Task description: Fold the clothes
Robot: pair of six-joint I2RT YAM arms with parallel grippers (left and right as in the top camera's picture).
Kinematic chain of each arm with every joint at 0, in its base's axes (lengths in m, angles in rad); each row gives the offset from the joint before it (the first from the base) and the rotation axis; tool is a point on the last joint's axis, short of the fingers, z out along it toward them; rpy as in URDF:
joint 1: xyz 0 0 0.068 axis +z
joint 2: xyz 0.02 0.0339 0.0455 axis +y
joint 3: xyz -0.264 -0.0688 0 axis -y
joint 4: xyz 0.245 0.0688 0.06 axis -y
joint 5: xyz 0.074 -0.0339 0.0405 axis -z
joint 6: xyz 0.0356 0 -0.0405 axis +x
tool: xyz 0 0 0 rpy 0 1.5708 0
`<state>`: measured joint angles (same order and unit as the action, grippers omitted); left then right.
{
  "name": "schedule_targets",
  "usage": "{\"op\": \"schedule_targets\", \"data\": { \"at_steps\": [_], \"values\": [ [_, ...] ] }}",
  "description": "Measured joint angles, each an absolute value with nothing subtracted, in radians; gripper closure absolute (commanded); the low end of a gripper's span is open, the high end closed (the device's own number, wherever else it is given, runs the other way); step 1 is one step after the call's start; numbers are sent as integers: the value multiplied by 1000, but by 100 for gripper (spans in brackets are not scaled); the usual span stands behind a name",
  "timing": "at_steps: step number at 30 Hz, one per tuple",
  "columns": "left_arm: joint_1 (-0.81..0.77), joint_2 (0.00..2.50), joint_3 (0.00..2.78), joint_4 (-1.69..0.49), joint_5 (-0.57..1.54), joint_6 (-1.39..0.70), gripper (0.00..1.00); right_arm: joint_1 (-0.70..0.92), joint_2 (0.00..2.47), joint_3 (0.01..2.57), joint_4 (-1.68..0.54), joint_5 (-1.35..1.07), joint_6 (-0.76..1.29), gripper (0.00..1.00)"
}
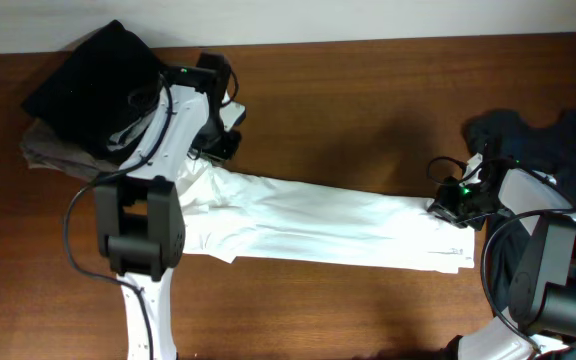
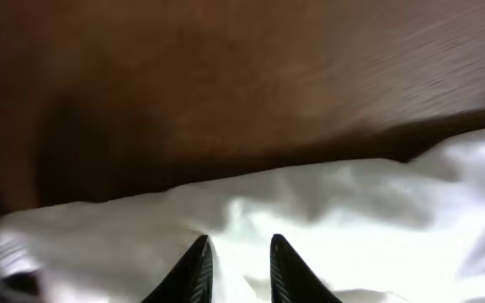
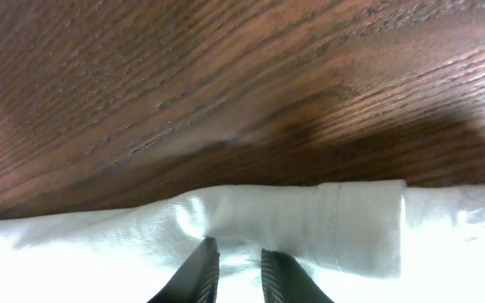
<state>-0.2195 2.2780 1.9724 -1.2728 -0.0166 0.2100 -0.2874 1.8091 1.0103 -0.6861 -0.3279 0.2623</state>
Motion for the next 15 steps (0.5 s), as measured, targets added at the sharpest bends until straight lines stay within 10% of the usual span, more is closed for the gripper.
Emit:
{"op": "schedule_targets", "data": {
  "at_steps": [15],
  "values": [
    [-224, 2266, 2020, -1402, -86, 216, 70, -287, 1809, 1010, -687, -327, 263, 77]
  ]
}}
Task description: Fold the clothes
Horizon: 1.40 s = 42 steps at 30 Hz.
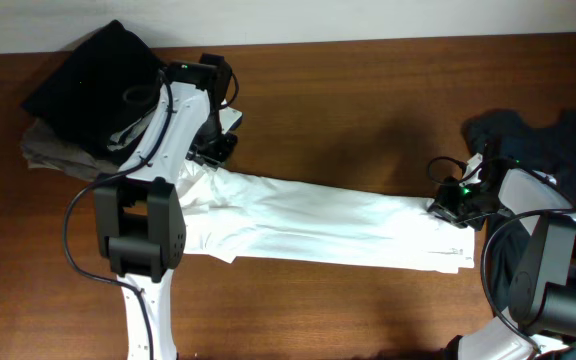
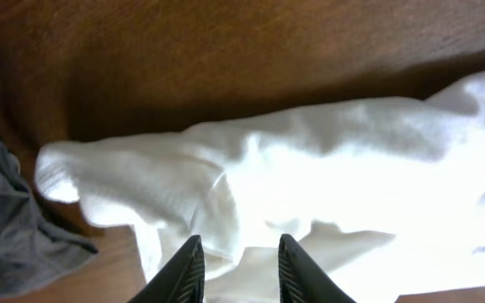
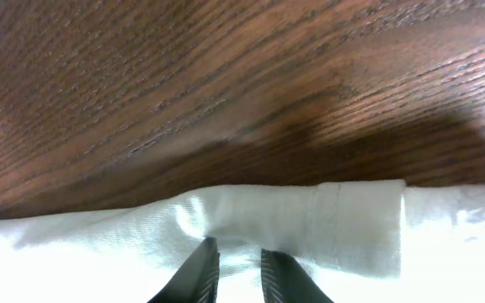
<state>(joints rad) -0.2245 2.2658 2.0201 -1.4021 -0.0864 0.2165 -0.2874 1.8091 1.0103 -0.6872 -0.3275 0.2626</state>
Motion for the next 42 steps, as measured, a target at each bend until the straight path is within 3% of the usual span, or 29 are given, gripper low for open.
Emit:
{"op": "schedule_targets", "data": {
  "at_steps": [8, 9, 11, 16, 20, 21, 23, 24, 32, 33, 36, 37, 38, 40, 42],
  "values": [
    [-224, 2257, 2006, -1414, -104, 200, 69, -287, 1809, 1010, -690, -326, 262, 77],
    [-224, 2251, 1965, -1375, -105, 198, 73, -287, 1809, 1010, -690, -325, 262, 77],
    [-224, 2251, 1911, -1335, -105, 193, 98, -287, 1809, 1010, -690, -324, 262, 77],
    [-215, 2249, 1865, -1347, -196, 91, 100, -287, 1809, 1010, -691, -324, 263, 77],
    [-114, 2222, 1865, -1369, -298, -23, 99, -287, 1809, 1010, -691, -324, 262, 77],
    [-87, 2219, 1865, -1369, -304, -38, 91, -287, 1809, 1010, -691, -324, 262, 77],
    [-48, 2219, 1864, -1368, -306, -60, 58, -287, 1809, 1010, -691, -324, 263, 77],
    [-33, 2219, 1864, -1369, -318, -67, 52, -287, 1809, 1010, -691, -324, 262, 77],
    [-21, 2218, 1864, -1327, -301, -76, 43, -287, 1809, 1011, -697, -323, 262, 73],
    [-21, 2218, 1864, -1291, -271, -76, 44, -287, 1809, 1011, -698, -325, 262, 73],
    [-22, 2218, 1853, -1179, -192, -62, 80, -286, 1809, 1013, -699, -324, 262, 72],
    [-22, 2216, 1837, -1157, -178, -57, 95, -286, 1809, 1013, -701, -324, 262, 67],
    [-22, 2215, 1814, -1144, -167, -43, 99, -286, 1809, 1013, -704, -324, 262, 62],
    [-21, 2216, 1757, -1146, -152, 2, 100, -285, 1807, 1017, -719, -331, 262, 62],
    [-2, 2216, 1753, -1182, -166, 15, 94, -292, 1807, 1024, -794, -320, 262, 62]
  ]
}}
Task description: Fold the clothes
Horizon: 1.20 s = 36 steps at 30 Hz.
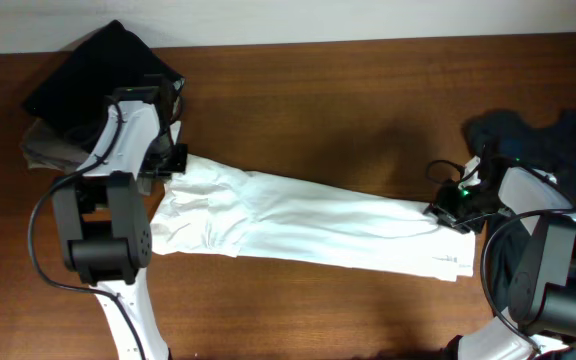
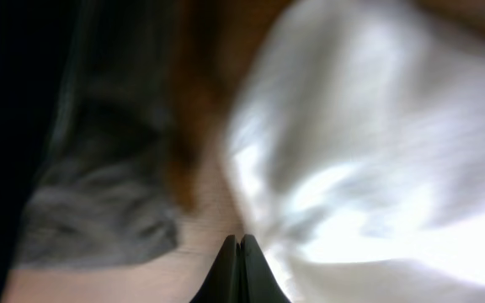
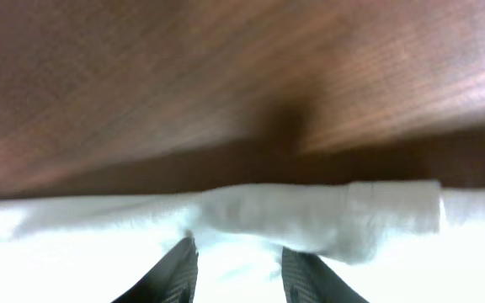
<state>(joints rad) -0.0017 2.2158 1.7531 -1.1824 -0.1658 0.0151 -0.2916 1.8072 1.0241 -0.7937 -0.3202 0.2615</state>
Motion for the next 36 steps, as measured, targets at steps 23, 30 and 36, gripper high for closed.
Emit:
{"op": "schedule_targets", "data": {
  "at_steps": [23, 30, 36],
  "values": [
    [-78, 2043, 1380, -849, 154, 122, 100, -429, 1660, 1058, -974, -305, 137, 37],
    [131, 2042, 1377, -948, 39, -20, 99, -429, 1687, 997, -916, -309, 93, 34],
    [118, 2042, 1377, -948, 12, -48, 75, -382, 1795, 995, -883, -418, 8, 41]
  ]
}}
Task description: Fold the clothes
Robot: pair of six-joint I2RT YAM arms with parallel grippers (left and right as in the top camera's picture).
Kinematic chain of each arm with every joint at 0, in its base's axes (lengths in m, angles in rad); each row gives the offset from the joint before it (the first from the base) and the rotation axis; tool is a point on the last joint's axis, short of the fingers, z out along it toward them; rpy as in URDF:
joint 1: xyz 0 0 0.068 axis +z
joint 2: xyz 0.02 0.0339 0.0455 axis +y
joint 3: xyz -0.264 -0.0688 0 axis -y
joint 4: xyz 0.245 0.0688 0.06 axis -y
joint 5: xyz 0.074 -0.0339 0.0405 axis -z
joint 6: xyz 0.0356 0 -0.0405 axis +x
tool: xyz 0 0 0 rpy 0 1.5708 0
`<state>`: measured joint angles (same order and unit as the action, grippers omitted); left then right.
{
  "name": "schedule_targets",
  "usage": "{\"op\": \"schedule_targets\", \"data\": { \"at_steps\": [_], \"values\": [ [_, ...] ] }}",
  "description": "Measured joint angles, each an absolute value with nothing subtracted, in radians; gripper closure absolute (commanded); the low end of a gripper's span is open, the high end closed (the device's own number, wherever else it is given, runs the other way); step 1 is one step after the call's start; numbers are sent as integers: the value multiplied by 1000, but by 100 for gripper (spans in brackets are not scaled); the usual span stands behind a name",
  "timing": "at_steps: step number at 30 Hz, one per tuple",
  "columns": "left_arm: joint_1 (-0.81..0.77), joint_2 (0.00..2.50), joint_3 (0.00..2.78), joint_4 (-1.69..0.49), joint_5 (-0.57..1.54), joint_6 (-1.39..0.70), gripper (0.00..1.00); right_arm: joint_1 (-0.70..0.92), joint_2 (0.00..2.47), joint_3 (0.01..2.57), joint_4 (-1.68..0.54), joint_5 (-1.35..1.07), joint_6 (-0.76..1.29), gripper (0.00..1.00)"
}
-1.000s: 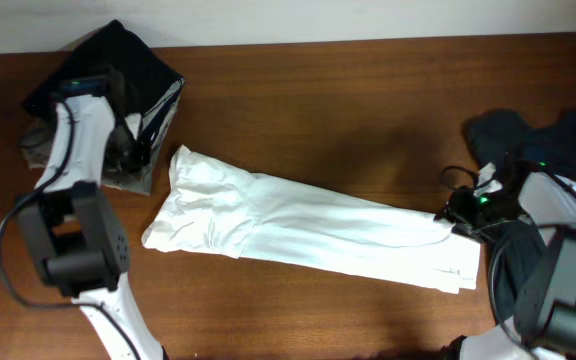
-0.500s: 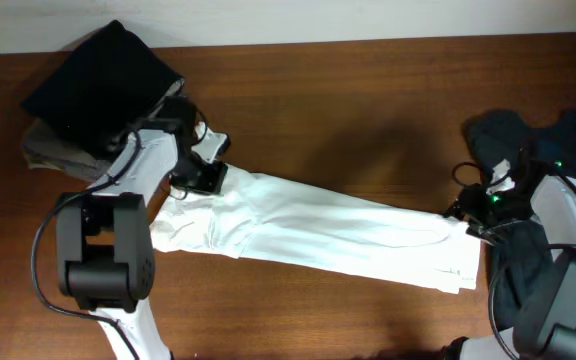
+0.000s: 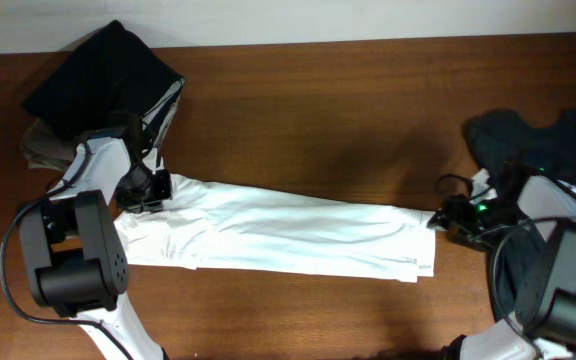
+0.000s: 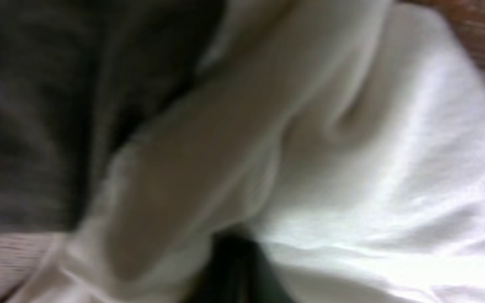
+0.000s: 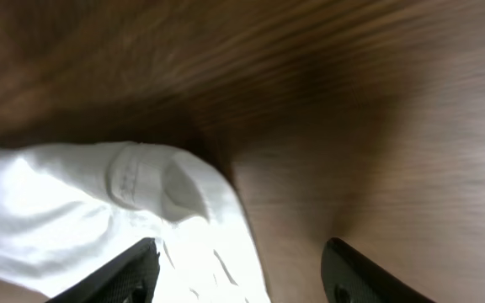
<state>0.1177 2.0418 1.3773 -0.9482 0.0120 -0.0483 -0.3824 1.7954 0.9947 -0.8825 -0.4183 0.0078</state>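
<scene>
A long white garment [image 3: 278, 235] lies stretched left to right across the wooden table [image 3: 348, 110]. My left gripper [image 3: 148, 186] sits at its left end. In the left wrist view the dark fingers [image 4: 234, 271] are together and buried in white folds [image 4: 369, 151], shut on the cloth. My right gripper [image 3: 450, 220] is just off the garment's right end. Its fingers [image 5: 133, 269] stand wide apart, open, with the hemmed end [image 5: 167, 189] lying by the left one and bare wood by the other.
A black cloth [image 3: 98, 70] lies on a grey one [image 3: 43, 148] at the back left, close to my left arm. The grey cloth [image 4: 49, 101] also shows beside the white folds. A dark blue heap [image 3: 543, 135] lies at the right edge.
My left gripper moved nearer and to the left with the garment's left end. The garment shifted left and lies flatter. My right gripper opened wide and the hem lies free.
At first my left gripper was open over the bunched left part and my right held the right hem. Then the left was shut on the left end and the right jaws had widened. Now the garment is drawn out straighter, with only the left gripper holding it.
</scene>
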Motion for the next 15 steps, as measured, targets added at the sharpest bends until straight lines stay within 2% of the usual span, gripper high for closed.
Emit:
{"op": "schedule_targets", "data": {
  "at_steps": [5, 7, 11, 13, 15],
  "values": [
    [88, 2042, 1377, -947, -1, -51, 72, -288, 1863, 1030, -907, -506, -36, 53],
    [88, 2042, 1377, -947, -1, -51, 72, -257, 1885, 1038, -917, -540, -50, 64],
    [88, 2042, 1377, -947, -1, -51, 72, -226, 1910, 1033, -929, -554, -74, 96],
    [88, 2042, 1377, -947, -1, -51, 82, -228, 1923, 1029, -938, -561, -84, 96],
    [88, 2042, 1383, -958, 0, -54, 82, -234, 1924, 1033, -947, -562, -83, 96]
  ]
}}
